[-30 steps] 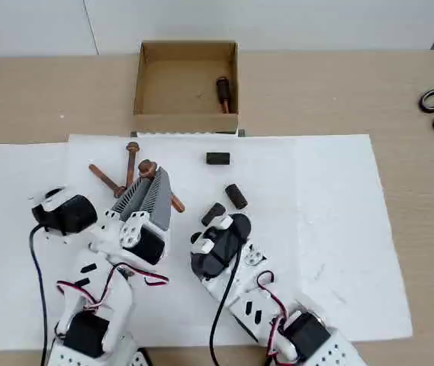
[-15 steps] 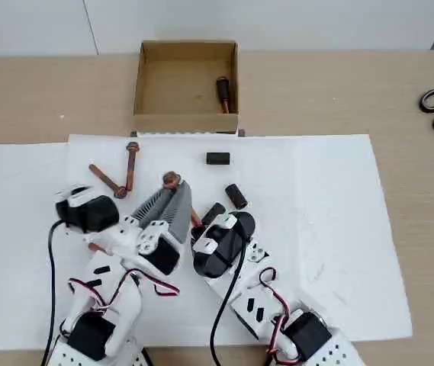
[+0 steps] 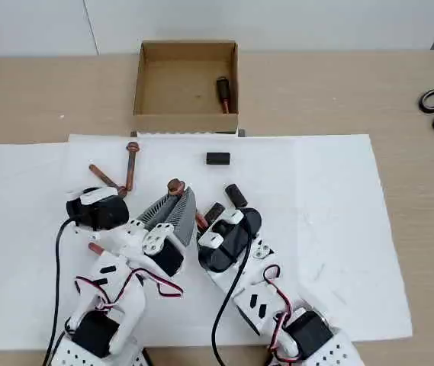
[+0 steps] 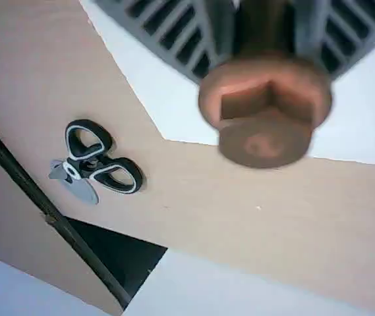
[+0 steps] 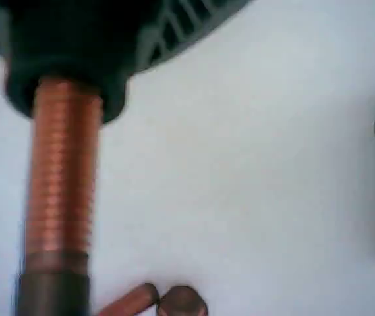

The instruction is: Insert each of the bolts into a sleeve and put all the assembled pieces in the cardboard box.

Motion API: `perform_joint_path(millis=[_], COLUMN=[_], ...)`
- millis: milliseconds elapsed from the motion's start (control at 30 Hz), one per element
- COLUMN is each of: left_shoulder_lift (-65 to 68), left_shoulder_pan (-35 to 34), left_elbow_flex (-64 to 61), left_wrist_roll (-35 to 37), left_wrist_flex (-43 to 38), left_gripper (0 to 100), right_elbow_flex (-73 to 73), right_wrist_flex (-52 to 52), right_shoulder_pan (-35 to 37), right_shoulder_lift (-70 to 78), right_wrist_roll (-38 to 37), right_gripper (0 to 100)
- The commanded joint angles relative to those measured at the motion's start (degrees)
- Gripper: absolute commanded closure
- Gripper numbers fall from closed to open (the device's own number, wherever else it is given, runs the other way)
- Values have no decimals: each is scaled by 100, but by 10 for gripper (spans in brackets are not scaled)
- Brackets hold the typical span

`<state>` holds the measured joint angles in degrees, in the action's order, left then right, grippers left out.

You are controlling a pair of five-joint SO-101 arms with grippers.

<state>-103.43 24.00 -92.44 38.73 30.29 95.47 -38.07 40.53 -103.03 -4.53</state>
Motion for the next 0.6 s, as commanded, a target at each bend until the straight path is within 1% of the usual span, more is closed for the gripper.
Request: perform_joint_path(millis=[0,200,433,567], left_shoulder_lift=[-62,-62,-53,-53], left_shoulder_pan=[9,132,536,686], left_elbow_flex=[13,-295,-374,-374], left_wrist_roll=[-53,-53,-413,-633], left_wrist_flex=[-18,-9,18,378], left_gripper=[994,994,994,994], right_elbow_flex=[-167,-141,-167,-149], right_wrist_flex=[119,127,127,127], right_shoulder_pan=[-75,75,101,101], right_shoulder_lift=[-75,-75,-75,-75], right_wrist_roll=[-53,-53,-53,-211], right_gripper=[995,995,995,995])
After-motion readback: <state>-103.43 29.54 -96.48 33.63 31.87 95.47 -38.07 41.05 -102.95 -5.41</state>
